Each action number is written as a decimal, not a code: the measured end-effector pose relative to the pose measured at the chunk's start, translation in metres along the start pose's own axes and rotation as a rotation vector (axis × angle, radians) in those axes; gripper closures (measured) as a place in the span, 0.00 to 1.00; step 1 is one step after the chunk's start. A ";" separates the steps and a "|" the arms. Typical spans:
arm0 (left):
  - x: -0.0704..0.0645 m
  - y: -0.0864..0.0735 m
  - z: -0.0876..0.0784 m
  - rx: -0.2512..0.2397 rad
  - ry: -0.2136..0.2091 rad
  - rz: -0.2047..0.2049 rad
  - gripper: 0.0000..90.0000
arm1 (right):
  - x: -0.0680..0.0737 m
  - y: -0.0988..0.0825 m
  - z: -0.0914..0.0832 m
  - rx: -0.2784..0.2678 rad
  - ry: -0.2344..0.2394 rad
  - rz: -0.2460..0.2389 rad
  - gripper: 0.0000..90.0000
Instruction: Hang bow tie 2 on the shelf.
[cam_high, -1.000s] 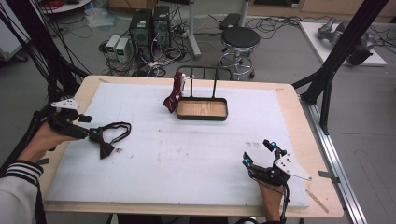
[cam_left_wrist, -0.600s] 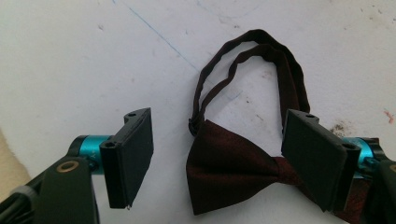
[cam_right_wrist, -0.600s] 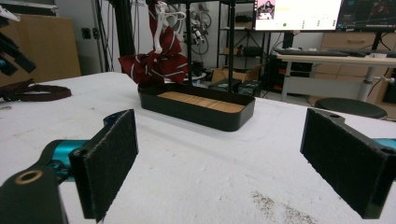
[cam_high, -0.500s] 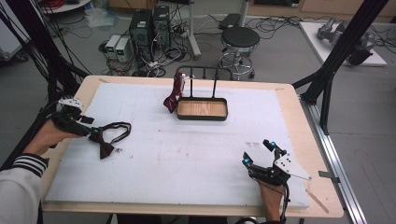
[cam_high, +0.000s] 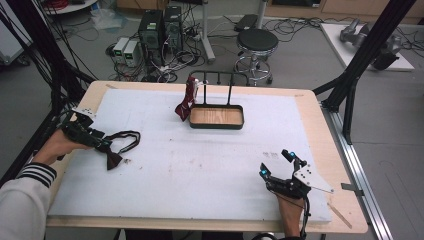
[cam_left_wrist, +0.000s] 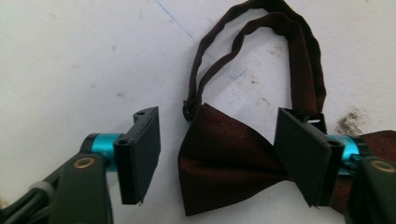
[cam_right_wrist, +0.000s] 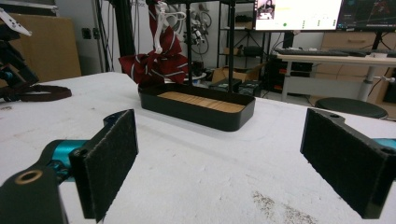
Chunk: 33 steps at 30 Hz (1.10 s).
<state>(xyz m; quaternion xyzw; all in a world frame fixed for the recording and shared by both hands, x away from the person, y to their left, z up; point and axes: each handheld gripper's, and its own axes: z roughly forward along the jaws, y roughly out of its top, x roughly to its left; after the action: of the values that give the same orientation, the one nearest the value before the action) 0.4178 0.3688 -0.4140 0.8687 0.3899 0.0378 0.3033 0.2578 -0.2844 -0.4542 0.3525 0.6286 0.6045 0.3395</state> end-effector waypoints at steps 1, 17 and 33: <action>0.000 0.000 0.001 0.008 -0.007 -0.004 0.38 | 0.000 0.000 0.000 0.000 0.000 -0.001 0.12; -0.001 0.000 0.005 0.069 0.011 -0.044 0.68 | 0.000 0.000 0.000 -0.001 0.001 0.001 0.12; -0.008 -0.008 -0.004 0.032 0.071 -0.069 0.89 | 0.000 0.000 0.000 -0.001 0.002 0.002 0.12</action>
<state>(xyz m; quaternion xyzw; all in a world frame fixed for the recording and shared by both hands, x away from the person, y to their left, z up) 0.4061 0.3691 -0.4138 0.8576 0.4306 0.0519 0.2765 0.2579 -0.2844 -0.4543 0.3525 0.6282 0.6056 0.3382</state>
